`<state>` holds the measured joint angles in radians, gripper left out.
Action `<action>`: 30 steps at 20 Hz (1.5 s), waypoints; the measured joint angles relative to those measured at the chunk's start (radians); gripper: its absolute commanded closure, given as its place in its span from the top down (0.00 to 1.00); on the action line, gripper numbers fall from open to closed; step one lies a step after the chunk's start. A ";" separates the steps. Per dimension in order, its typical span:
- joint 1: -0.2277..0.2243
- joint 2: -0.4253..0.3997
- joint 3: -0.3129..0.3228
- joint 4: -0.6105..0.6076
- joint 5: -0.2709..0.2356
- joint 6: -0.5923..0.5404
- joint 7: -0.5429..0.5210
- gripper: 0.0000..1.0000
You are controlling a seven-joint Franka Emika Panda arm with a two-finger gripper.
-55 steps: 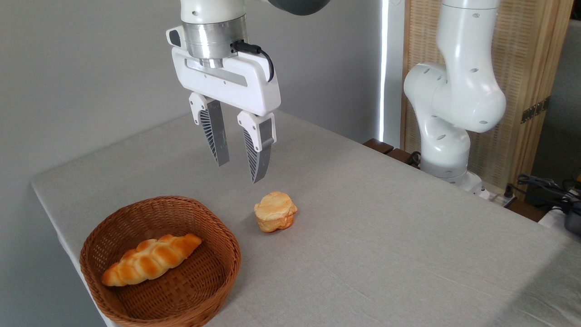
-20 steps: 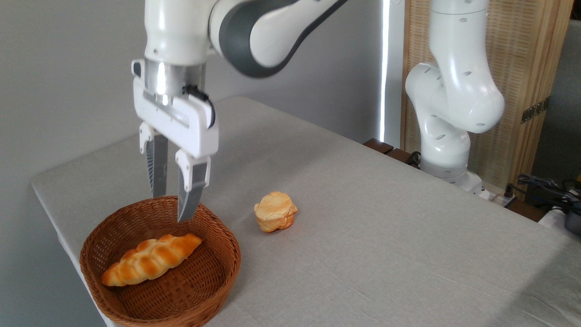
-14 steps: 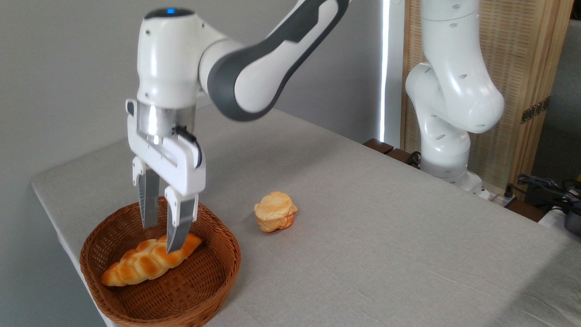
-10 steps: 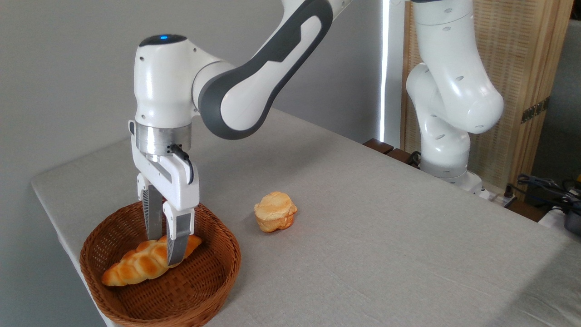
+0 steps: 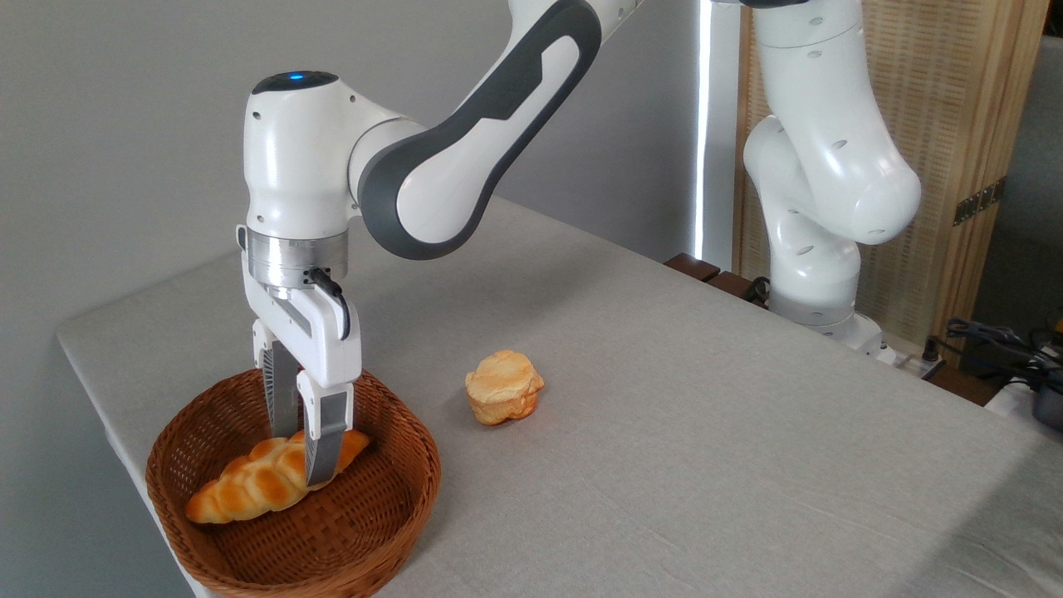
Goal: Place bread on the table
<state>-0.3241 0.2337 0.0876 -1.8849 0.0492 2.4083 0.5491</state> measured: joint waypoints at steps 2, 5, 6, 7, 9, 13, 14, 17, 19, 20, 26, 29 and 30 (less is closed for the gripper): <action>0.000 0.000 0.000 0.001 0.001 0.000 0.006 0.35; 0.000 0.000 0.000 0.002 0.001 0.000 0.037 0.35; 0.000 0.000 0.000 0.002 0.001 0.000 0.040 0.35; 0.000 0.000 0.000 0.002 0.001 0.000 0.042 0.36; 0.000 0.000 0.000 0.003 0.001 0.000 0.043 0.36; 0.001 0.000 0.000 0.006 0.001 0.000 0.043 0.36; 0.001 -0.002 0.001 0.007 0.001 0.000 0.043 0.36; 0.005 -0.024 0.009 0.012 -0.002 -0.002 0.041 0.36; 0.009 -0.055 0.013 0.012 -0.016 -0.012 0.037 0.36; 0.011 -0.072 0.016 0.013 -0.022 -0.024 0.034 0.37; 0.017 -0.212 0.047 0.015 -0.042 -0.221 0.030 0.37; 0.015 -0.257 0.046 0.014 -0.044 -0.319 0.030 0.37; 0.013 -0.266 0.044 0.012 -0.047 -0.348 0.030 0.37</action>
<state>-0.3111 -0.0328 0.1320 -1.8732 0.0019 2.0601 0.5789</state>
